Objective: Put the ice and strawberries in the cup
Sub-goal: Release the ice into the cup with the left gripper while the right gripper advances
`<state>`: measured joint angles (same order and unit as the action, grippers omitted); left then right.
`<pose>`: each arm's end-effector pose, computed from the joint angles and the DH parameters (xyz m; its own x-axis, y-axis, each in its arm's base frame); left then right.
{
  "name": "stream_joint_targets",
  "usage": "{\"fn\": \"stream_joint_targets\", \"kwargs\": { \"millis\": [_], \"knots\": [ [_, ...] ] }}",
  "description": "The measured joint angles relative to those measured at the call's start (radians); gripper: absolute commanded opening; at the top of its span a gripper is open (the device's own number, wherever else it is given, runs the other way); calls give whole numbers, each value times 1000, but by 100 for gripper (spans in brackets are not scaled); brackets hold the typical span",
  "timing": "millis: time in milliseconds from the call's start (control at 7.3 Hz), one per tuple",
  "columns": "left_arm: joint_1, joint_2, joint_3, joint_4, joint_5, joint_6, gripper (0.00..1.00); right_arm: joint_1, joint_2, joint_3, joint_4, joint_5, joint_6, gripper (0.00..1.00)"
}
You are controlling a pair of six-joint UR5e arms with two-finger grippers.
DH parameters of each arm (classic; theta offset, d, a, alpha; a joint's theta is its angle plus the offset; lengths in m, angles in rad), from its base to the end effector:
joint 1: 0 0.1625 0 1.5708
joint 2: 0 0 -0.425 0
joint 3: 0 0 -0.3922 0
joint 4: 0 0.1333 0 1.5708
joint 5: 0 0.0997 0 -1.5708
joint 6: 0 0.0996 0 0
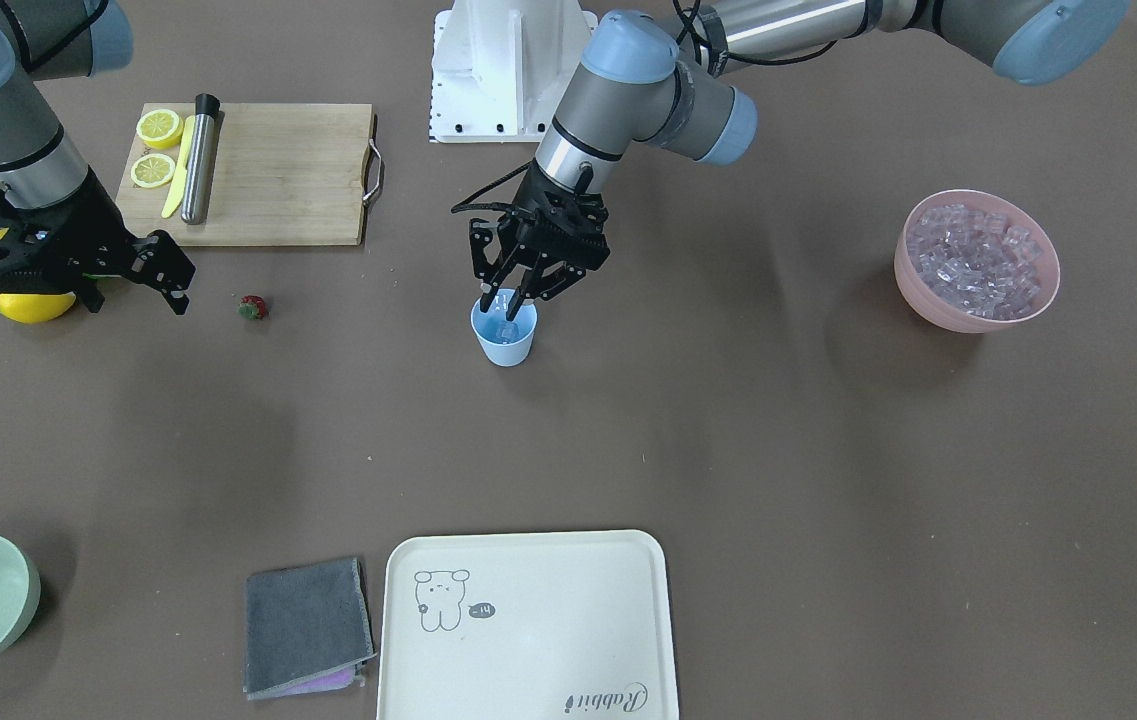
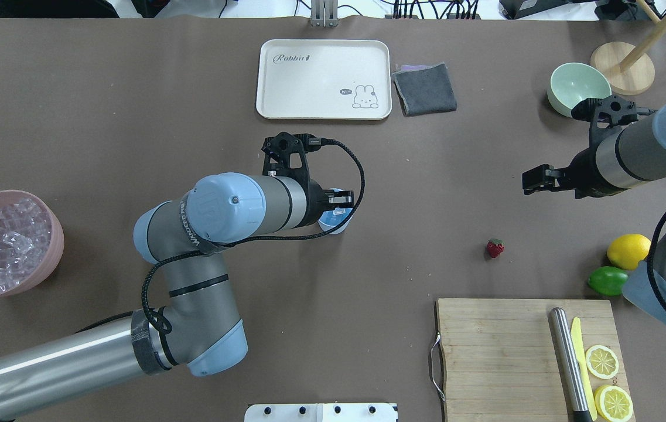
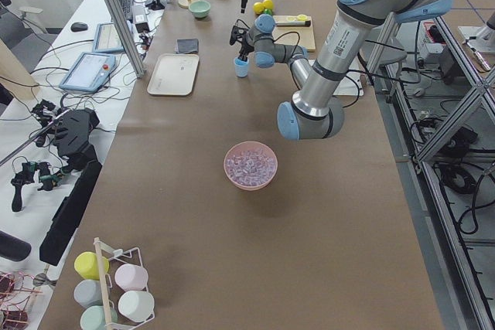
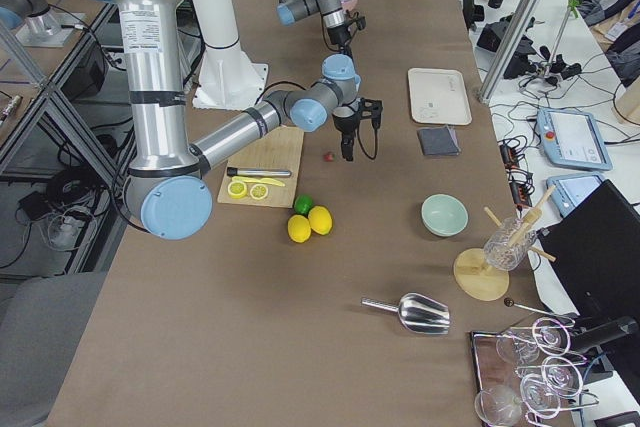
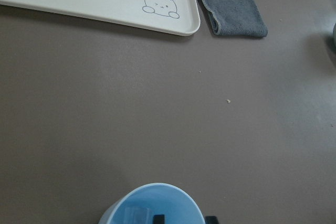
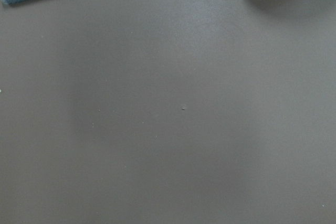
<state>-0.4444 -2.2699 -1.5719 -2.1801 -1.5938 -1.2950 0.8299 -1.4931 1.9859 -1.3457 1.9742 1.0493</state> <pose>0.5715 -0.4172 0.1645 0.3360 0.1415 -0.9312 0.3307 0.9080 0.2574 -0.2773 -0.4427 0.4041 0.6921 0.0777 0.7177 -0.1840 0.9803 0.0713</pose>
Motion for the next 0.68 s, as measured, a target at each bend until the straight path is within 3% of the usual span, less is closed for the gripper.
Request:
{"fn": "stream_joint_targets", "kwargs": {
  "millis": [137,274,411,685],
  "knots": [
    [-12,1,-1,-1,-1,1,16,0,0,-1,0,0,0,100],
    [-22,3,-1,-1,-3,2,75,0,1,-1,0,0,0,100],
    [-27,5,-1,-1,-4,2,98,0,1,-1,0,-1,0,100],
    [-25,7,-3,0,-2,1,98,0,1,-1,-1,-1,0,100]
  ]
}}
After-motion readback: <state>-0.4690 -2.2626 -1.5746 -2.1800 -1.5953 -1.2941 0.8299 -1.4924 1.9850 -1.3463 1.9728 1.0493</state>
